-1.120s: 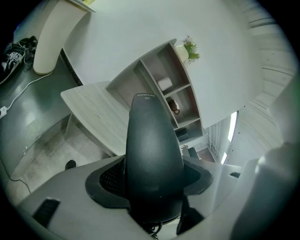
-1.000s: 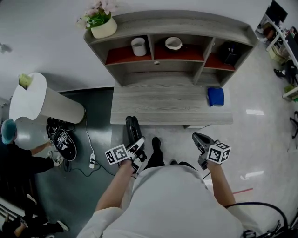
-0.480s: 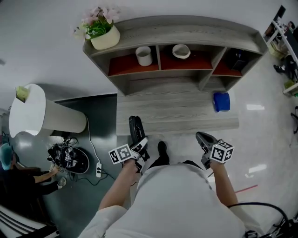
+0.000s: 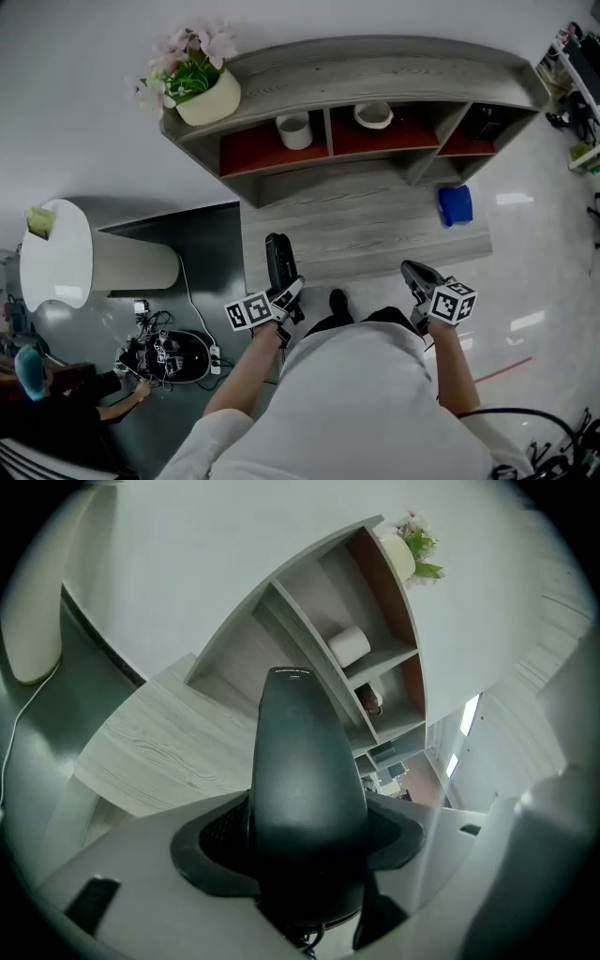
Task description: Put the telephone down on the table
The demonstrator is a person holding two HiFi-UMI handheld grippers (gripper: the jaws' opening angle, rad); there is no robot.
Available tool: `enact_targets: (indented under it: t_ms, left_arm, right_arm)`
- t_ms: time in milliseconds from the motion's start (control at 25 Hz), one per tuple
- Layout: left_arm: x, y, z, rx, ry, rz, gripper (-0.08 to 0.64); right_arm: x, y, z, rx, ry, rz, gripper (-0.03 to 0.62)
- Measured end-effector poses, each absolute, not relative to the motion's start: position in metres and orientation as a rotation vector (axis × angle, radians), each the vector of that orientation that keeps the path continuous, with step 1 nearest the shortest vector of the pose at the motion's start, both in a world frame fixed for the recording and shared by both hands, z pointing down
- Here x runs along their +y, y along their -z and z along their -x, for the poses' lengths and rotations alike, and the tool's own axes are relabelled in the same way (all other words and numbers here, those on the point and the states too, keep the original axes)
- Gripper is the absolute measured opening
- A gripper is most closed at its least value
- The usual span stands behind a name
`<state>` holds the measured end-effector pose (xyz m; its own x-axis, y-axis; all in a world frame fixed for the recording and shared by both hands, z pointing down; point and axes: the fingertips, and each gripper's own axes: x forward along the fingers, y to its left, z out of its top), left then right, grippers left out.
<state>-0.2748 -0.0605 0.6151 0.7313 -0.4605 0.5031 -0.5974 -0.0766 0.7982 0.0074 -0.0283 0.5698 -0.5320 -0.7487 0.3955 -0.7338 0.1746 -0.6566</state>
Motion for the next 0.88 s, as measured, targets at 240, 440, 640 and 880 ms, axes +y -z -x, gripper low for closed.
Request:
enact_targets:
  t_ms: [240,440,640,880]
  left_arm:
    - [-0.087,-0.624,0.267,-0.828,-0.18,-1.741,0.308]
    - [-0.104,-0.631,0.25,-0.813,-0.213,-1.753,0.308]
    - [-0.12,-0.638,0.224,-0.81,-0.251,-1.765,0.308]
    - [-0.142,-0.653,0.185,-0.83,-0.289,-1.759,0.308]
  right_arm:
    - [-0.035,-0.576,-0.006,2.347,1.328,1.547,0.017]
    - [-0.037,-0.582,-0.011,2.318,1.34,1.56,0.017]
    - [-0.042,-0.587,-0.025,2.313,1.358,1.548,0.017]
    - [-0.051,-0.594,-0.051,2.328,1.407,1.519,0.017]
